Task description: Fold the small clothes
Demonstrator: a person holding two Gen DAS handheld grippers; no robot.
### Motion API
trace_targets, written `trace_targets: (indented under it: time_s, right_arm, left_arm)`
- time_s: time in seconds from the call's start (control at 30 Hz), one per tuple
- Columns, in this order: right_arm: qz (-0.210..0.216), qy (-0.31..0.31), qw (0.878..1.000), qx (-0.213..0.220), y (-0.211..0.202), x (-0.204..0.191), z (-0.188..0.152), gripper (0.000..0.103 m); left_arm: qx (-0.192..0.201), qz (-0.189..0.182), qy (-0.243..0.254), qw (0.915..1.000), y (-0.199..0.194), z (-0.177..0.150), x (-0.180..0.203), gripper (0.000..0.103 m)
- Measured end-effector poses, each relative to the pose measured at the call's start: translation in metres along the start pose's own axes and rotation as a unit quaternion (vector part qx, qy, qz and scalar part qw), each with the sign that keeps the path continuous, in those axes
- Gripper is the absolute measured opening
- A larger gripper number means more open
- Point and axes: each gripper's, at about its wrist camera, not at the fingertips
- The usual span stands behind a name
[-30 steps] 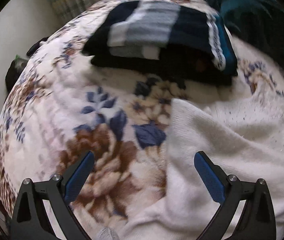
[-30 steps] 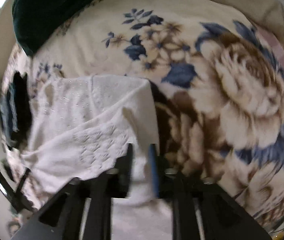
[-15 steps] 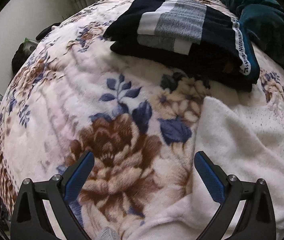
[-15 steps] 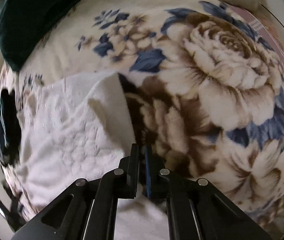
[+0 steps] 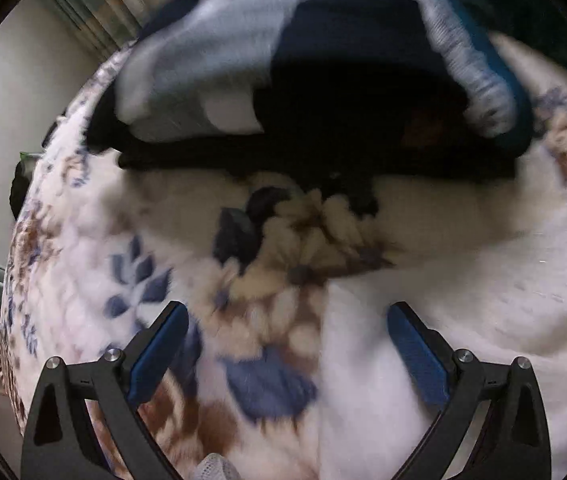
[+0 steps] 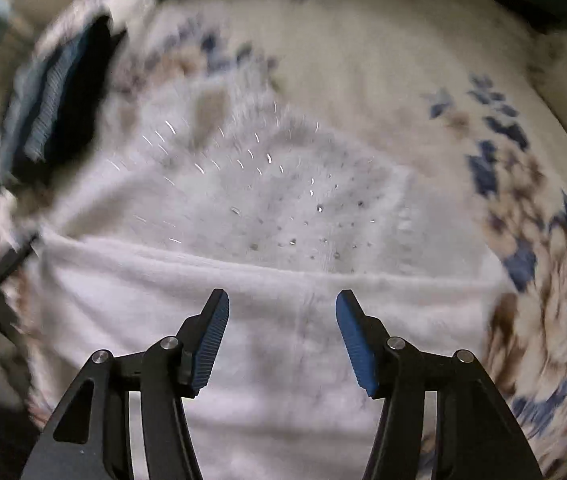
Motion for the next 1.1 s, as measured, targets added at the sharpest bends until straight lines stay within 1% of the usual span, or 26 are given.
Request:
trace_targets:
  time_s: [0.03,0.07,0.1,0.13,0.17,0.2,0.23,0.27,0.33,0.4,0.47,0.5,0.53,0.57,0.6,0.67,0.7,0.77,0.8,0.83,0.9,0.93,1.0,1.03,1.1]
  right_arm:
    - [-0.020,-0.005,1.000,-0.007,0.011,0.001,0.000,0.058]
    - [-0.022,0.003,1.000,-0.007,0.018,0.008,0.000,0.059]
    - [-0.012,0.009,1.000,-0.005,0.017,0.012,-0.001,0.059]
    - [0.003,0.020,1.000,-0.002,0.011,0.017,-0.002,0.059]
    - [0.014,0.030,0.999,0.004,0.005,0.021,-0.003,0.061]
    - [0.031,0.047,0.998,0.011,-0.005,0.028,-0.006,0.061]
    - [0.053,0.065,0.996,0.015,-0.016,0.036,-0.010,0.061]
    - [0.080,0.090,0.993,0.019,-0.028,0.048,-0.016,0.063]
    - [0.111,0.142,0.983,0.030,-0.053,0.073,-0.035,0.070]
    - [0.126,0.172,0.977,0.026,-0.069,0.092,-0.056,0.072]
    - [0.142,0.208,0.968,0.016,-0.089,0.116,-0.087,0.091]
    - [0.145,0.218,0.965,0.013,-0.098,0.127,-0.098,0.093]
    - [0.148,0.233,0.961,0.011,-0.110,0.139,-0.114,0.094]
    - [0.149,0.242,0.959,0.011,-0.120,0.148,-0.124,0.094]
    - [0.151,0.250,0.956,0.013,-0.130,0.160,-0.136,0.094]
    - [0.158,0.261,0.952,0.016,-0.154,0.187,-0.156,0.097]
    - [0.160,0.263,0.951,0.019,-0.162,0.199,-0.161,0.098]
    - [0.155,0.259,0.953,0.020,-0.169,0.217,-0.162,0.098]
    - [0.151,0.253,0.956,0.018,-0.172,0.227,-0.160,0.098]
    - [0.150,0.243,0.958,0.014,-0.173,0.237,-0.159,0.098]
    - [0.154,0.215,0.964,0.003,-0.169,0.252,-0.145,0.098]
    - [0.155,0.201,0.967,-0.008,-0.165,0.260,-0.139,0.098]
    - [0.161,0.173,0.971,-0.024,-0.155,0.269,-0.124,0.098]
    - [0.161,0.165,0.973,-0.027,-0.151,0.272,-0.119,0.098]
    - [0.168,0.138,0.975,-0.040,-0.138,0.278,-0.104,0.098]
  left_arm:
    - [-0.004,-0.013,-0.010,0.9999,0.004,0.001,-0.005,0.103]
    - [-0.005,-0.019,-0.016,0.9997,0.003,0.002,-0.009,0.103]
    - [-0.004,-0.021,-0.016,0.9997,0.000,0.002,-0.012,0.103]
    - [0.004,-0.017,-0.010,0.9998,-0.010,0.000,-0.015,0.103]
    - [0.013,-0.019,-0.007,0.9997,-0.021,-0.003,-0.016,0.103]
    - [0.022,-0.024,-0.004,0.9995,-0.032,-0.007,-0.016,0.103]
    - [0.031,-0.039,0.003,0.9987,-0.050,-0.017,-0.013,0.103]
    - [0.035,-0.050,0.011,0.9981,-0.063,-0.025,-0.009,0.103]
    - [0.046,-0.080,0.027,0.9954,-0.093,-0.045,0.006,0.103]
    - [0.055,-0.118,0.053,0.9901,-0.127,-0.069,0.029,0.103]
    - [0.058,-0.150,0.088,0.9831,-0.162,-0.097,0.059,0.103]
    - [0.057,-0.162,0.102,0.9799,-0.176,-0.105,0.076,0.103]
    - [0.057,-0.179,0.120,0.9748,-0.196,-0.122,0.097,0.103]
    - [0.058,-0.190,0.134,0.9710,-0.208,-0.135,0.111,0.103]
    - [0.056,-0.204,0.155,0.9651,-0.225,-0.152,0.133,0.103]
    - [0.048,-0.227,0.183,0.9553,-0.247,-0.169,0.173,0.103]
    - [0.042,-0.234,0.194,0.9517,-0.255,-0.180,0.190,0.103]
    - [0.020,-0.256,0.204,0.9446,-0.267,-0.206,0.234,0.103]
    - [0.012,-0.260,0.208,0.9429,-0.270,-0.215,0.250,0.103]
    - [0.003,-0.259,0.213,0.9422,-0.274,-0.230,0.277,0.103]
    - [-0.012,-0.249,0.226,0.9417,-0.275,-0.250,0.313,0.103]
    - [-0.026,-0.239,0.237,0.9413,-0.273,-0.263,0.340,0.103]
    - [-0.046,-0.221,0.252,0.9412,-0.269,-0.284,0.378,0.103]
    - [-0.053,-0.212,0.255,0.9421,-0.267,-0.292,0.391,0.103]
    - [-0.066,-0.180,0.263,0.9457,-0.259,-0.307,0.415,0.103]
Point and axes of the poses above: each gripper's, at about its wrist camera, not at the fingertips, and y roughly the way its jaws point, x to its right, z to its top, and after that the axes turned 13 degrees about y, right-handed
